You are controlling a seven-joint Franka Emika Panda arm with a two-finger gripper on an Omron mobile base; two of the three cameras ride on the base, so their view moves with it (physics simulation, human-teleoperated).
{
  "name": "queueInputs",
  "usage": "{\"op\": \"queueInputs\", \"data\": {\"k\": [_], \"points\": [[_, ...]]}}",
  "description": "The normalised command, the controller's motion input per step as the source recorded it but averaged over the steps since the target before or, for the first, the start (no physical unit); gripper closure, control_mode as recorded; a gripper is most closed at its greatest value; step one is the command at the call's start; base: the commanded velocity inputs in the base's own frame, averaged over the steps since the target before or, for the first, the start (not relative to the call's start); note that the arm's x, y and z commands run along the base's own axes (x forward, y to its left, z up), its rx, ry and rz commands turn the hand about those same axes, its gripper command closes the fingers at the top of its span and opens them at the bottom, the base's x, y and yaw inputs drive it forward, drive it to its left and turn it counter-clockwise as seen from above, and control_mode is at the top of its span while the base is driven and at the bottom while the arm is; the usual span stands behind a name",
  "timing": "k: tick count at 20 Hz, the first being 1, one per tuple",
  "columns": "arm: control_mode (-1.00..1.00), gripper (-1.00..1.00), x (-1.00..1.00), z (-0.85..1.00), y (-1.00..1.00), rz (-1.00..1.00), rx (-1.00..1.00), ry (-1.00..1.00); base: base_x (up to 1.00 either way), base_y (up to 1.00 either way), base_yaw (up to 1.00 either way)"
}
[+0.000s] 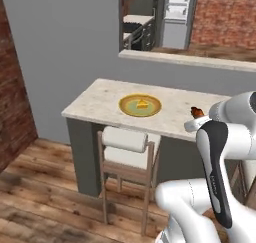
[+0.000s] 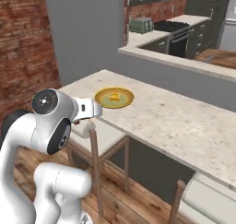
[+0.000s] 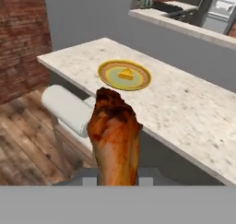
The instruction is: Take the cheese, chicken drumstick, and bell pepper from the fridge and place them on the plate on the dining counter to create an appetizer plate.
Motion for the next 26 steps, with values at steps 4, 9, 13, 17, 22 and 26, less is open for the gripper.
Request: {"op": "queueInputs", "data": {"k": [4,9,13,17,22,26], "points": [[1.0,1.0,0.0,0.0,0.0,0.0,0.0,0.0,0.96,0.96,-0.48],[1.0,1.0,0.0,0.0,0.0,0.0,0.0,0.0,0.99,0.82,-0.47],[1.0,1.0,0.0,0.0,0.0,0.0,0.0,0.0,1.0,0.45,-0.41],[1.0,1.0,0.0,0.0,0.0,0.0,0.0,0.0,1.0,0.04,-0.27],[1.0,1.0,0.0,0.0,0.0,0.0,0.0,0.0,1.0,-0.01,-0.16],[-1.0,1.0,1.0,-0.05,0.09,-0.13,0.01,0.0,0.0,0.0,0.0]]}}
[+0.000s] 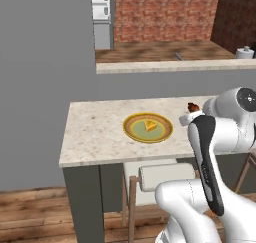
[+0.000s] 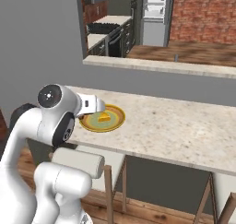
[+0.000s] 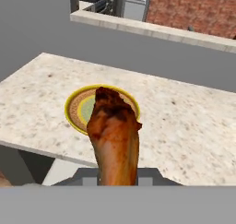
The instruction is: Take the cheese, chicken drumstick, and bell pepper from the fridge and place them on the plate on the dining counter to create an appetizer plate.
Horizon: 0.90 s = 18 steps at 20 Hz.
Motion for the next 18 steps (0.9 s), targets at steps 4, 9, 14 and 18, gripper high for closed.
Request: {"op": "queueInputs", "data": {"k": [4,9,14,18], "points": [[-1.0,1.0,0.99,-0.08,0.27,-0.07,0.03,0.01,0.0,0.0,0.0],[-1.0,1.0,0.84,-0.07,0.32,-0.04,0.04,0.01,0.0,0.0,0.0],[-1.0,1.0,0.58,-0.12,0.2,-0.01,0.1,0.02,0.0,0.0,0.0],[-1.0,1.0,0.41,-0.04,-0.08,0.0,0.06,0.06,0.0,0.0,0.0]]}}
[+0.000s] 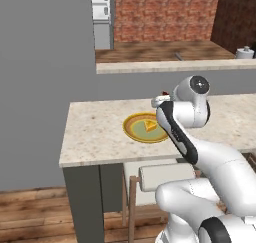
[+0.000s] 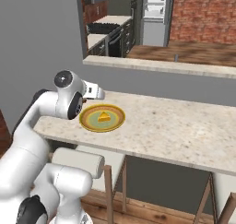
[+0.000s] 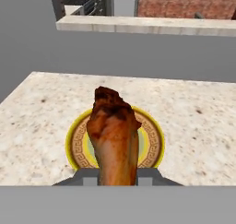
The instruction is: Take the cheese, chicken drumstick, and bell pepper from the fridge and place them on the plate on the dining counter to create an appetizer plate.
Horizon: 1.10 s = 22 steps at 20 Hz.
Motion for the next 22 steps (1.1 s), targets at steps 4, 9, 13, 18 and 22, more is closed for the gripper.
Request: {"op": "queueInputs", "data": {"k": [4,9,13,18,22], "points": [[-1.0,1.0,0.49,-0.17,-0.26,0.0,0.0,0.08,0.0,0.0,0.0],[-1.0,1.0,0.42,-0.25,-0.13,0.0,0.0,0.06,0.0,0.0,0.0],[-1.0,1.0,0.16,-0.36,-0.06,-0.01,0.0,0.08,0.0,0.0,0.0],[-1.0,1.0,0.09,-0.53,-0.13,-0.03,-0.01,0.01,0.0,0.0,0.0],[-1.0,1.0,0.18,-0.58,-0.15,-0.03,0.0,0.0,0.0,0.0,0.0]]}}
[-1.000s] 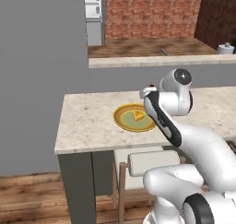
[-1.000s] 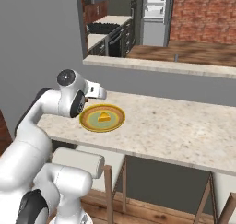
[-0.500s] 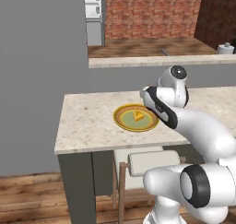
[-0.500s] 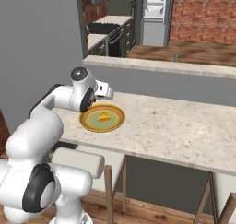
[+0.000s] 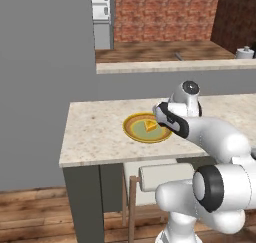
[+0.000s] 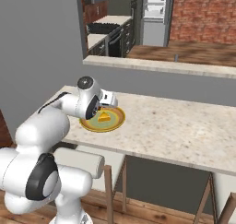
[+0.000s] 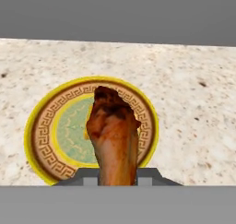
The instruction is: Take the cheese, chicken drumstick, and bell pepper from the fridge and place them on the plate on the dining counter to create an appetizer plate.
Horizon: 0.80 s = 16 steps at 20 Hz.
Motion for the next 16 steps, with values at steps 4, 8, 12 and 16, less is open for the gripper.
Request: {"op": "queueInputs", "data": {"k": [4,8,12,16], "points": [[-1.0,1.0,0.2,-0.45,-0.13,-0.04,0.0,0.0,0.0,0.0,0.0],[-1.0,1.0,0.27,-0.33,-0.1,-0.04,0.0,0.01,0.0,0.0,0.0],[-1.0,1.0,0.35,-0.18,-0.15,-0.07,0.0,0.04,0.0,0.0,0.0],[-1.0,1.0,0.5,-0.11,-0.06,-0.08,0.0,0.06,0.0,0.0,0.0]]}}
